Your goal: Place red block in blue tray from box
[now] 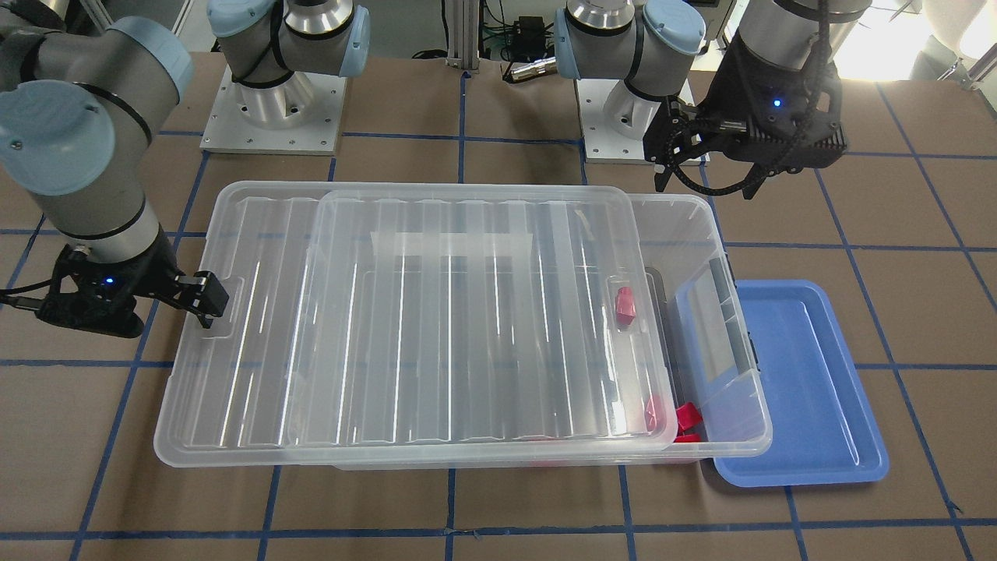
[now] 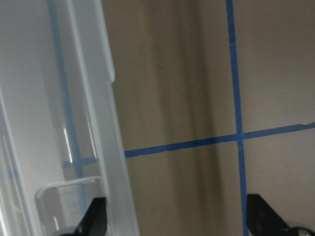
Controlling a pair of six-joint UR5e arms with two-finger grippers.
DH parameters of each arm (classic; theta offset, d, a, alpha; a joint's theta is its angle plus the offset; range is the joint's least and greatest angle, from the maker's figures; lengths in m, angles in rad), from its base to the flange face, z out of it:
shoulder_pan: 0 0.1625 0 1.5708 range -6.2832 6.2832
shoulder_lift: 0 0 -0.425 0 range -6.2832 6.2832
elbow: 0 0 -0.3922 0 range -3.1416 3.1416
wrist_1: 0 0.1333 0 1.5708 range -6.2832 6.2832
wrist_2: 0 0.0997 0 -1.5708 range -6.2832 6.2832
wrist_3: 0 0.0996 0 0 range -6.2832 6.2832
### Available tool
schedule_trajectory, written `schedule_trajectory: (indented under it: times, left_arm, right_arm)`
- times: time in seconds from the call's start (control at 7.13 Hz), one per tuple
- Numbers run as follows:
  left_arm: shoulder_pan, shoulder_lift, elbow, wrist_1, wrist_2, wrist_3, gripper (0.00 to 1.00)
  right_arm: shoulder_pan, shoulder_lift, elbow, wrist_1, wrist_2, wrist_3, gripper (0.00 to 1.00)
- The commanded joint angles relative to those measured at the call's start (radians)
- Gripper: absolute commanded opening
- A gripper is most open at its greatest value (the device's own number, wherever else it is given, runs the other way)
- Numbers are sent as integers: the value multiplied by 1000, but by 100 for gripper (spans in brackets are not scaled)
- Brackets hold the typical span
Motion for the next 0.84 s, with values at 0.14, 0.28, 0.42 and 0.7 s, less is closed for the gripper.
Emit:
schedule_trajectory:
  times: [0.14,0.28,0.42,0.7]
  left_arm:
    - [-2,-7,0,0,-3,0,100]
    - [0,-7,0,0,-5,0,100]
    - [-2,-10,0,0,-7,-2,100]
    - [-2,-13,0,0,-11,0,100]
  right_arm:
    - [-77,-2,-7,7,-56,-73,100]
    - [-96,-2,-4,7,-58,-97,100]
    - [-107,-8,-2,9,-60,-100,100]
    - [-107,-11,1,9,-75,-97,100]
